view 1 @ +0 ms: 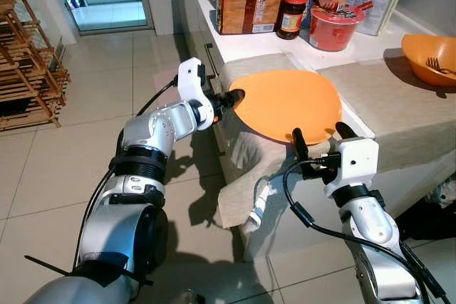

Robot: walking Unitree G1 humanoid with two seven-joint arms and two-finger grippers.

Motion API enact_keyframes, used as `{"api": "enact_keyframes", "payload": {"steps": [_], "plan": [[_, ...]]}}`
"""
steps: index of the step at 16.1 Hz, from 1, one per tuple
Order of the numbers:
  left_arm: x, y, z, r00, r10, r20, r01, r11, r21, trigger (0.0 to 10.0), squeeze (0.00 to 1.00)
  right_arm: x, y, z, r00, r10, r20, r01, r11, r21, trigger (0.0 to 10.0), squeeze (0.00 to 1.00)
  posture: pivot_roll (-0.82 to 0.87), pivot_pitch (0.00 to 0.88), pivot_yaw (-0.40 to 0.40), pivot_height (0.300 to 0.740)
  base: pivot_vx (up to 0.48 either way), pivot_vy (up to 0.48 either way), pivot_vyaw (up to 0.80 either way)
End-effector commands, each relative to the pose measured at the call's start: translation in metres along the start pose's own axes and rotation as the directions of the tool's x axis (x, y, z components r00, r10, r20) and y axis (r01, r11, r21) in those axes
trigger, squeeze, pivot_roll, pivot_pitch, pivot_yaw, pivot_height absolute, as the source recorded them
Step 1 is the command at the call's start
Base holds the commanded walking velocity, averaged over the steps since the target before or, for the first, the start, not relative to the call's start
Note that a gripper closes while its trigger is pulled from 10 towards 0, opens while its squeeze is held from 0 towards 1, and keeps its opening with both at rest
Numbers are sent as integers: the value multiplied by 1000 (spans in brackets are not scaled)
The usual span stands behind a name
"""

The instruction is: Setting the table

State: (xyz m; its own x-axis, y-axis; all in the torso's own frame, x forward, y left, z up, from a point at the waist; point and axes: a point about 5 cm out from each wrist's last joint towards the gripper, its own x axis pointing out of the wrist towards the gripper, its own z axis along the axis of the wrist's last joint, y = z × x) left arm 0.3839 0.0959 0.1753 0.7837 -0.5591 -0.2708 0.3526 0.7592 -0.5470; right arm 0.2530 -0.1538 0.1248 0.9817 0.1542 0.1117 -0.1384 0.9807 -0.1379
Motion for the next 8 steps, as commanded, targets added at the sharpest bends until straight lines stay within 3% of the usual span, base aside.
{"api": "enact_keyframes", "payload": {"steps": [1, 5, 7, 8], "plan": [[0, -6, 5, 1000, -19, 11, 19, 1000, 16, 10000, 0, -2, 0, -3, 1000, 4, -16, -4, 1000, -6, 10000, 0, -100, 0, 20, 740, 0, 0, 0], [0, -19, 6, 998, -54, 27, 50, 992, 119, 10000, 0, -2, 1, -2, 1000, 4, -16, -5, 1000, -6, 10000, 0, -100, 0, 20, 740, 0, 0, 0], [-1, -33, 5, 995, -92, 39, 75, 943, 323, 10000, 0, -2, 1, -3, 1000, 4, -18, -4, 1000, -4, 10000, 0, -99, 0, 22, 740, 0, 0, 0], [-1, -38, 0, 994, -109, 18, 94, 927, 364, 10000, 0, -2, 1, -3, 1000, 4, -19, -4, 1000, -3, 10000, 0, -99, 0, 22, 740, 0, 0, 0]]}}
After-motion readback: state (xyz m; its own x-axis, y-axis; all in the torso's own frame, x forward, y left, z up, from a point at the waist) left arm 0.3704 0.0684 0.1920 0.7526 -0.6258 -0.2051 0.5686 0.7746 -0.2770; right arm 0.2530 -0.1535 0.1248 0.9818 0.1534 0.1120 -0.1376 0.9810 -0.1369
